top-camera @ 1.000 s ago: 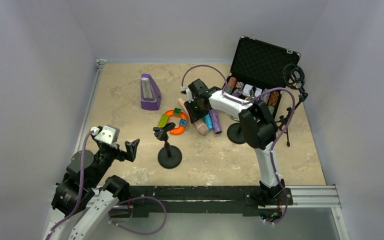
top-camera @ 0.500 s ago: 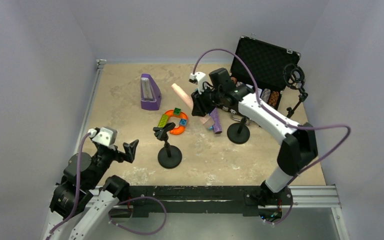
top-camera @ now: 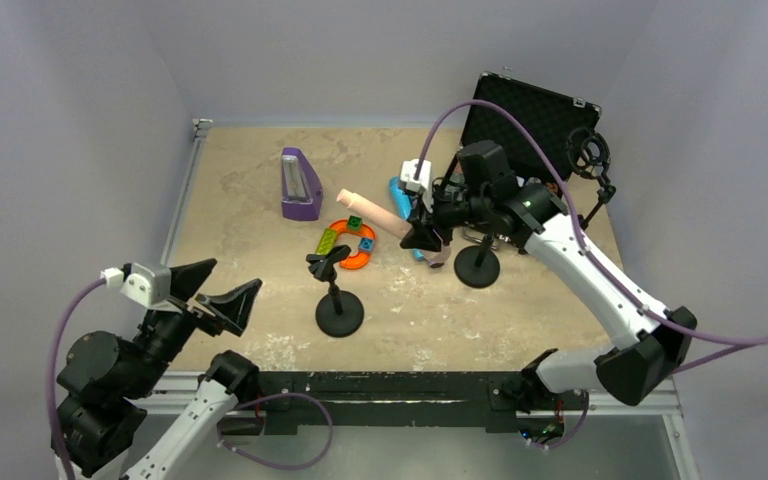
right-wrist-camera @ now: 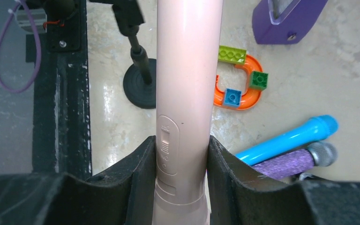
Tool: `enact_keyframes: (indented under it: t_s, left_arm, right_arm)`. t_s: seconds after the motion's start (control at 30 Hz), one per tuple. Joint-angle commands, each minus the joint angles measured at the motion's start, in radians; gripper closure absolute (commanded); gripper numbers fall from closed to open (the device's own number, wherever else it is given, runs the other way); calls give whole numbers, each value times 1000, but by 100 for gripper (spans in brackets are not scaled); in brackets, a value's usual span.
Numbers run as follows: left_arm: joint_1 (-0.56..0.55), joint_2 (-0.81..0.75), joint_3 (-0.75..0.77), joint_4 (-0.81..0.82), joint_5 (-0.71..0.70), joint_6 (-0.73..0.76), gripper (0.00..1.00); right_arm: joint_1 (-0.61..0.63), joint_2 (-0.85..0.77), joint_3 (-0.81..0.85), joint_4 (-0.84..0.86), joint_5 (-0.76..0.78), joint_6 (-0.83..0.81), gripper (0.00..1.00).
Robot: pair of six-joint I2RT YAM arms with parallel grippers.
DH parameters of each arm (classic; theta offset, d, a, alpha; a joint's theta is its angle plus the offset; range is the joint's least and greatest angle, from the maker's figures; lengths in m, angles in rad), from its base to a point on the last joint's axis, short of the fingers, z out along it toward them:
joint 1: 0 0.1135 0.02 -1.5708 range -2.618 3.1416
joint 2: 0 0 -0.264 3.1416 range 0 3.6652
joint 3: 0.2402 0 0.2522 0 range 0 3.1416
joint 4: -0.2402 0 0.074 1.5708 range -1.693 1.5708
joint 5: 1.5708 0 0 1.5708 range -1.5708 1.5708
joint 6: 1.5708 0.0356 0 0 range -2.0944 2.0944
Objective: Attach the microphones to the stand
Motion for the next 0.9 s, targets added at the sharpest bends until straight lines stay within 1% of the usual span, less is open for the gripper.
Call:
enact_keyframes:
  t_s: [0.0,0.1,0.17,0.3,0.43,0.63,0.87]
  left_arm:
    - [6,127,131,6,136,-160,1]
    - [5,229,224,10,259,-204,1]
    - [5,298,277,17,342,-227,1]
    - [5,430,376,8,473,-242,1]
    - [5,543,431,12,597,-268,1]
    - [6,646,432,56,672,-308,1]
    - [5,722,461,86,749,-336,1]
  right_arm:
    - [-1,-120,-29,-74,-28,-204,95]
    - [-1,-173,-52,-107,8,-294,95]
    - [-1,-201,-59,-129,6,-343,95]
    - [-2,-242,-65,-182,-30,-447,95]
    - [1,-266,-83,-223,-44,-544,93]
    - [2,-300,-99,-237,-11,-624,93]
    - [2,-328,-93,-243,-17,-645,93]
